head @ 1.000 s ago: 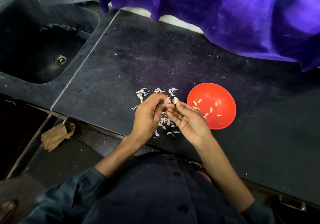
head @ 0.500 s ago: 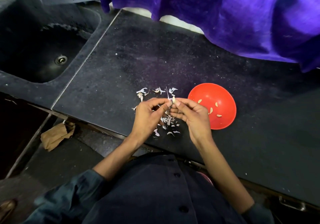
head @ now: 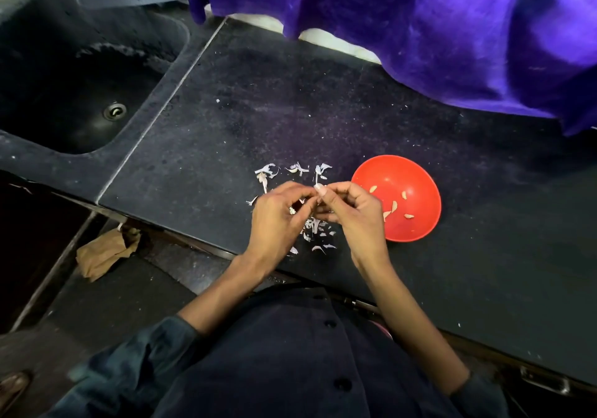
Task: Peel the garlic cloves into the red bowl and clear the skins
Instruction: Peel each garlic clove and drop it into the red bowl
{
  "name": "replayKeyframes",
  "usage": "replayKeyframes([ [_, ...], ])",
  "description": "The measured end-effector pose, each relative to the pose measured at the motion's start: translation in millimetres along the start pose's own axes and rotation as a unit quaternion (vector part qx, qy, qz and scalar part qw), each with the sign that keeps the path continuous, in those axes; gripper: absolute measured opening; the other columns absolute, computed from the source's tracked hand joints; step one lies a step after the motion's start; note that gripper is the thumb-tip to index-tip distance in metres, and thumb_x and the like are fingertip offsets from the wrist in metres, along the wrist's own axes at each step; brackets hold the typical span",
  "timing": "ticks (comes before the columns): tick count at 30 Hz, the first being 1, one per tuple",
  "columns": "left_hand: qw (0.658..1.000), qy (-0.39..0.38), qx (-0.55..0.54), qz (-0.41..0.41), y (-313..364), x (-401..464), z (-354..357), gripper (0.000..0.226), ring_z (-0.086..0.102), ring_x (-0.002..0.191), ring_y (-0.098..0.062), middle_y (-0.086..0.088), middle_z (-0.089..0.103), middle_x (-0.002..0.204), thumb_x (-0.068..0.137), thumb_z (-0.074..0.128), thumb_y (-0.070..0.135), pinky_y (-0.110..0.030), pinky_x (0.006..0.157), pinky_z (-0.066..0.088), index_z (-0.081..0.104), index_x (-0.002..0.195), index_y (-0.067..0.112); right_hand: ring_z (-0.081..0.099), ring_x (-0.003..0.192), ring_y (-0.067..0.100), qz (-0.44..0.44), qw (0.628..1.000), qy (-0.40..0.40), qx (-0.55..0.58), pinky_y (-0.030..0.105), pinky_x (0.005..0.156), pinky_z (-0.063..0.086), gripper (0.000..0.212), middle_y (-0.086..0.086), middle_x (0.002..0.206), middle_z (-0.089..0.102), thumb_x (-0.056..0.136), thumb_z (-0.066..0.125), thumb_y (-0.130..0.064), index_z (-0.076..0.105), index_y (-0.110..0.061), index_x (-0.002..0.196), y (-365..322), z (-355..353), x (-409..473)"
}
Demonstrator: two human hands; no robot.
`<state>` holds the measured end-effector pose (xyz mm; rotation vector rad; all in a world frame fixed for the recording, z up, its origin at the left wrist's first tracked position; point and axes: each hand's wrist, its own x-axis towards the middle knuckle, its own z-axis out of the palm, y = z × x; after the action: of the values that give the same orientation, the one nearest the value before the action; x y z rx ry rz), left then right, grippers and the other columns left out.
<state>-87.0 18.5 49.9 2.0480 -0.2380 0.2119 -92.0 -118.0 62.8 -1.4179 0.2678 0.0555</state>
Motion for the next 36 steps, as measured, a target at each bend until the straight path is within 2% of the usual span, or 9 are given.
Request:
replayKeyframes([
  [11,0.997,-0.033,0.05,0.046,-4.2,2.3,-2.0,0.021,0.065,0.076,-0.009,0.002,0.071,0.093,0.092,0.061,0.023,-0.032,0.067,0.055,0.074,0.103,0.011,0.067,0.069,0.013,-0.007,1.0,0.019,-0.015,0.025,0.066,0.057,0.012,0.006,0.079,0.073,0.09,0.064,-0.006,0.073,-0.002,0.096,3.2,-4.3,-0.1],
  [15,0.994,-0.032,0.074,0.079,-3.9,1.2,-2.0,0.021,0.06,0.074,-0.005,-0.002,0.07,0.087,0.092,0.06,0.021,-0.018,0.068,0.049,0.073,0.101,0.007,0.068,0.068,0.014,-0.013,0.999,0.015,-0.024,0.026,0.065,0.057,0.011,0.008,0.079,0.074,0.088,0.066,-0.007,0.075,-0.005,0.095,4.2,-3.5,-0.5],
  [17,0.995,-0.026,0.069,0.07,-3.8,0.6,-1.8,0.015,0.058,0.076,-0.005,-0.002,0.069,0.086,0.091,0.063,0.015,-0.008,0.068,0.044,0.072,0.098,0.006,0.069,0.068,0.015,-0.017,1.0,0.009,-0.024,0.025,0.064,0.056,0.012,0.009,0.08,0.074,0.088,0.066,-0.007,0.074,-0.002,0.096,3.7,-2.2,-1.2],
  [19,0.998,-0.025,0.043,0.04,-4.3,0.8,-1.7,0.014,0.058,0.075,-0.002,0.002,0.068,0.087,0.092,0.062,0.016,-0.006,0.068,0.042,0.073,0.097,0.008,0.069,0.068,0.014,-0.016,1.0,0.007,-0.019,0.026,0.065,0.057,0.013,0.009,0.08,0.074,0.089,0.066,-0.007,0.074,-0.001,0.097,3.4,-0.9,-0.8],
  [23,0.998,-0.031,-0.026,-0.045,-3.3,1.9,-1.7,0.013,0.061,0.069,0.003,0.01,0.066,0.085,0.094,0.061,0.02,-0.017,0.067,0.051,0.072,0.092,0.015,0.066,0.067,0.011,-0.02,1.0,-0.001,-0.018,0.026,0.064,0.057,0.012,0.0,0.076,0.072,0.09,0.064,-0.006,0.073,-0.011,0.094,3.1,-1.7,1.5],
  [27,0.978,-0.047,-0.144,-0.142,3.3,4.8,-3.2,0.013,0.069,0.064,-0.02,-0.001,0.072,0.083,0.096,0.06,0.017,-0.038,0.063,0.059,0.071,0.09,0.013,0.065,0.075,0.014,-0.012,1.0,-0.022,-0.009,0.027,0.066,0.057,0.014,0.002,0.084,0.071,0.093,0.06,-0.006,0.072,-0.011,0.098,2.5,-3.1,0.9],
  [31,0.946,-0.055,-0.26,-0.187,6.4,6.2,-4.4,0.015,0.066,0.067,-0.016,-0.004,0.071,0.08,0.097,0.055,0.006,-0.027,0.057,0.057,0.07,0.096,0.004,0.067,0.08,0.02,0.002,0.999,-0.029,0.017,0.033,0.07,0.059,0.015,0.01,0.088,0.069,0.095,0.057,-0.007,0.071,-0.01,0.1,3.1,-4.1,0.2],
  [33,0.943,-0.061,-0.266,-0.191,4.3,5.4,-4.7,0.017,0.067,0.072,-0.019,-0.011,0.072,0.088,0.096,0.056,0.008,-0.028,0.059,0.058,0.07,0.103,0.0,0.067,0.08,0.021,0.006,0.999,-0.023,0.022,0.031,0.069,0.058,0.015,0.011,0.088,0.069,0.095,0.056,-0.007,0.07,-0.008,0.1,3.3,-3.9,0.0],
  [36,0.961,-0.058,-0.215,-0.163,-0.1,2.5,-4.0,0.017,0.071,0.078,-0.022,-0.008,0.073,0.096,0.094,0.062,0.013,-0.036,0.064,0.06,0.072,0.104,0.005,0.066,0.078,0.017,0.004,1.0,-0.01,0.011,0.026,0.066,0.056,0.014,0.01,0.088,0.07,0.094,0.058,-0.006,0.07,-0.006,0.099,4.1,-4.2,0.6],
])
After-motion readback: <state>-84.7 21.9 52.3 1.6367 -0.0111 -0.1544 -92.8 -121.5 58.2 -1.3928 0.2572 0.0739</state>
